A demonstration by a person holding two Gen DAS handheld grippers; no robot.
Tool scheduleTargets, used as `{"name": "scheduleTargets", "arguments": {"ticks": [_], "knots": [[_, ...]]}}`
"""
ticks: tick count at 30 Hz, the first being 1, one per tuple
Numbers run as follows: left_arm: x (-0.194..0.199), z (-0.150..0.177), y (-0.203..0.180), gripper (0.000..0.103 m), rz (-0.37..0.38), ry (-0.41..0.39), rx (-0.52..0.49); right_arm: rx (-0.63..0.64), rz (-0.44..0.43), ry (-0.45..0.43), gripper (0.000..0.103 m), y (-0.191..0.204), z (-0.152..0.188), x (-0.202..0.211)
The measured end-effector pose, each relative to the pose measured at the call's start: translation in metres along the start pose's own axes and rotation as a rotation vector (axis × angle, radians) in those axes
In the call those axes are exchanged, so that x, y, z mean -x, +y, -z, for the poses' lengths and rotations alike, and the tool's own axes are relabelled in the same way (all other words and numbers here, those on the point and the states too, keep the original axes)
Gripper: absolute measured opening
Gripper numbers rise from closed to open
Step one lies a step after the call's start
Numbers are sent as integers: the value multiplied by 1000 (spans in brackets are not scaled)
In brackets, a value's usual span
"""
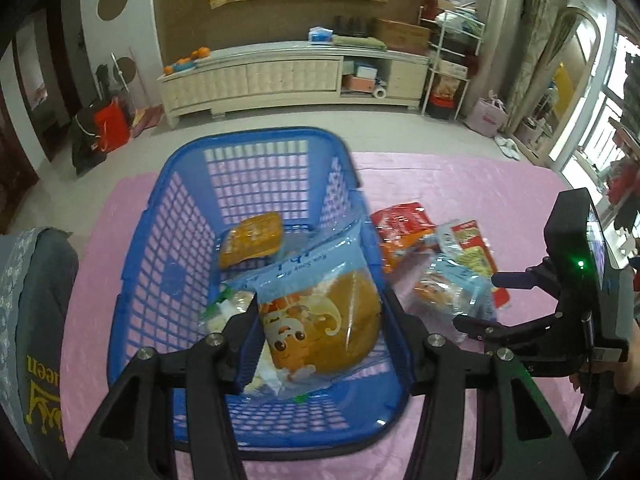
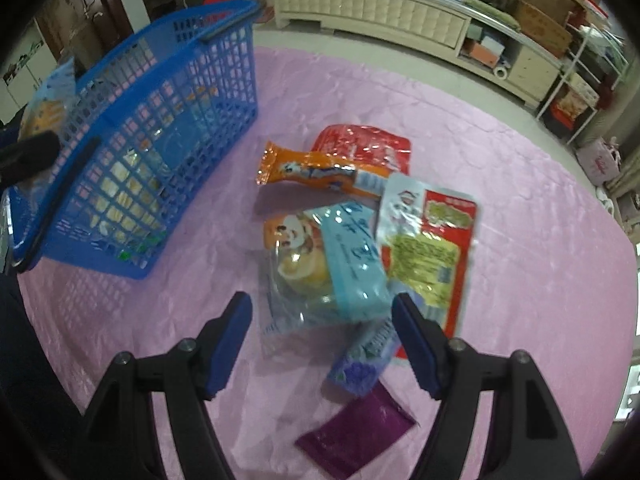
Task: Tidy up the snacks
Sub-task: 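Carry the bun pouch over the basket with the left gripper while the right gripper grasps the blue-labelled cake pouch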
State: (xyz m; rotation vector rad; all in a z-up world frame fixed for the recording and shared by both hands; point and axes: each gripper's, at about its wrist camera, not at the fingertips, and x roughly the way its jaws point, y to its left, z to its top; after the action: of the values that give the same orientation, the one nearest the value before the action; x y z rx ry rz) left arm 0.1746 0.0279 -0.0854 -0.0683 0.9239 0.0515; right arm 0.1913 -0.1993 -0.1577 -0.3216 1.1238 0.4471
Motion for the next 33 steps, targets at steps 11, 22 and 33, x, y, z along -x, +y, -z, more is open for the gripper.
{"name": "scheduleTargets", "arguments": {"ticks": [11,22,33], "knots": [[-7,4,17,52,-5,23,15,44,15,71,76,11,-17,-42],[-1,8,34,52,15,38,31,26,4,-13,70,27,-9,-5],[28,6,45,52,82,27,39,-1,15,-152,70,49,-25,69]]}}
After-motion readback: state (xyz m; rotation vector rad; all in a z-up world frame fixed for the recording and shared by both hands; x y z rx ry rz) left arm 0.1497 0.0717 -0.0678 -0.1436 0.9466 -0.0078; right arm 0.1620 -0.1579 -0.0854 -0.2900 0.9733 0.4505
